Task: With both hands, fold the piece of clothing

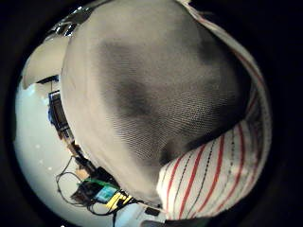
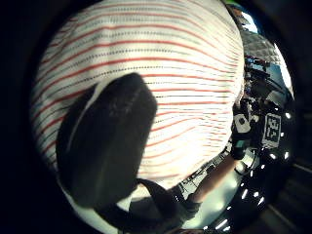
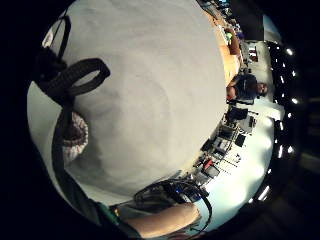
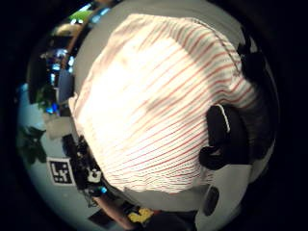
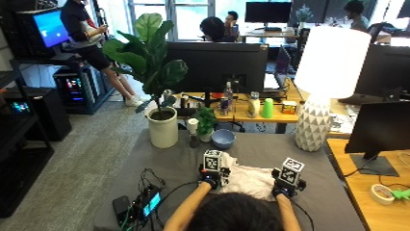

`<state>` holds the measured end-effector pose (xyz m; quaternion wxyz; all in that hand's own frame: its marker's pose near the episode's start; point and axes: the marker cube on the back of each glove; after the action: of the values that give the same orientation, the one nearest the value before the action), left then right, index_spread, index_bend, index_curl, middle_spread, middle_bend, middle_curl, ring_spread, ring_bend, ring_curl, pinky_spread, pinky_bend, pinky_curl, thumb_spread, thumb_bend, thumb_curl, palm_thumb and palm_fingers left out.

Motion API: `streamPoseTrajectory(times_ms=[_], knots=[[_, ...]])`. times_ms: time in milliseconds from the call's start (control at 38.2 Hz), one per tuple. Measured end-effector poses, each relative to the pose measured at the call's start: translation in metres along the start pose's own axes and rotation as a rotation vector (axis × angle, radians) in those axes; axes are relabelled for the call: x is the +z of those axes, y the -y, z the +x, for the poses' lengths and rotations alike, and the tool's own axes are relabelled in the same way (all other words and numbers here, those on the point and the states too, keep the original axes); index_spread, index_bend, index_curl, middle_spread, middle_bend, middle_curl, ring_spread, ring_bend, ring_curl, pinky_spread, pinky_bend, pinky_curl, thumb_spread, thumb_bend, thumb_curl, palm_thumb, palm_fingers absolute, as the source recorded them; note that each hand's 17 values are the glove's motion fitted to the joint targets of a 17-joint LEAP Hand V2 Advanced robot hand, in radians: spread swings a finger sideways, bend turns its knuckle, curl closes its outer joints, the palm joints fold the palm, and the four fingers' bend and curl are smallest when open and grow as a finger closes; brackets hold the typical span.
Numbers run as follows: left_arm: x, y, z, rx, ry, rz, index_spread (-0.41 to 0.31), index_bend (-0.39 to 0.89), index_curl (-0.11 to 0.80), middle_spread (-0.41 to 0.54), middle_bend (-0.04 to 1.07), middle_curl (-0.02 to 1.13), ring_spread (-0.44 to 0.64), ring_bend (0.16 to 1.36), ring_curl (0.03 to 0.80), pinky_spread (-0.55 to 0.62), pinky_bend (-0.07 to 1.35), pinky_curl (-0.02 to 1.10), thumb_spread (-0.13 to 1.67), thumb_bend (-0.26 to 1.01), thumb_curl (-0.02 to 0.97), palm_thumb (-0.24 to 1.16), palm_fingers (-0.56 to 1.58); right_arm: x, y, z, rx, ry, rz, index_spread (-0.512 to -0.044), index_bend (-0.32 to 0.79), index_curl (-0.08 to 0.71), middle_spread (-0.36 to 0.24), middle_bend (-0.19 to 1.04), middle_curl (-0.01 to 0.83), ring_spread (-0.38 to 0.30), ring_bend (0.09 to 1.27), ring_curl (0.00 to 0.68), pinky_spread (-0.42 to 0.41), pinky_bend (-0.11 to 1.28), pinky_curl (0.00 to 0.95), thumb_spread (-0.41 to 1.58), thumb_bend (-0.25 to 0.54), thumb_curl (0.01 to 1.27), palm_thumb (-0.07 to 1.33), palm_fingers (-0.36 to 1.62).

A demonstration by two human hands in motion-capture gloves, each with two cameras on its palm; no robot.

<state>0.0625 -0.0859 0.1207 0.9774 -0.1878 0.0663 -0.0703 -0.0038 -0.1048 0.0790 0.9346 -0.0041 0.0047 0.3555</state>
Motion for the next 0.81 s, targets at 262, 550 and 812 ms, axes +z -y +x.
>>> streamPoseTrajectory(times_ms=[262, 550, 812], knots=[[-0.055, -0.013, -0.025, -0.041, 0.01, 0.105, -0.078, 0.14, 0.328, 0.076, 0.18, 0.29, 0.2, 0.58, 0.343, 0.33, 0.37, 0.35, 1.2, -0.01, 0.21, 0.06, 0.14, -0.028, 0.013, -0.007, -0.055, 0.162, -0.102, -0.193, 0.18, 0.24, -0.105, 0.36, 0.502, -0.197, 0.65, 0.469, -0.276, 0.7, 0.452, 1.16, 0.126, 0.42, 1.06, 1.33], [-0.119, -0.037, -0.066, -0.109, -0.018, 0.286, -0.063, 0.14, 0.313, 0.086, 0.18, 0.3, 0.19, 0.59, 0.341, 0.31, 0.38, 0.35, 1.23, -0.01, 0.209, 0.08, 0.16, -0.091, 0.058, -0.069, -0.173, 0.202, 0.002, -0.194, 0.17, 0.312, -0.124, 0.39, 0.52, -0.214, 0.67, 0.48, -0.284, 0.72, 0.466, 0.95, 0.027, 0.47, 1.05, 1.3], [-0.162, -0.062, -0.101, -0.164, -0.072, 0.488, -0.064, 0.15, 0.307, 0.072, 0.19, 0.31, 0.17, 0.59, 0.331, 0.27, 0.38, 0.35, 1.27, 0.0, 0.207, 0.11, 0.24, -0.113, -0.034, -0.204, -0.413, 0.164, 0.047, -0.207, 0.18, 0.362, -0.148, 0.4, 0.531, -0.228, 0.68, 0.489, -0.277, 0.73, 0.48, 0.65, -0.027, 0.56, 1.03, 1.32]])
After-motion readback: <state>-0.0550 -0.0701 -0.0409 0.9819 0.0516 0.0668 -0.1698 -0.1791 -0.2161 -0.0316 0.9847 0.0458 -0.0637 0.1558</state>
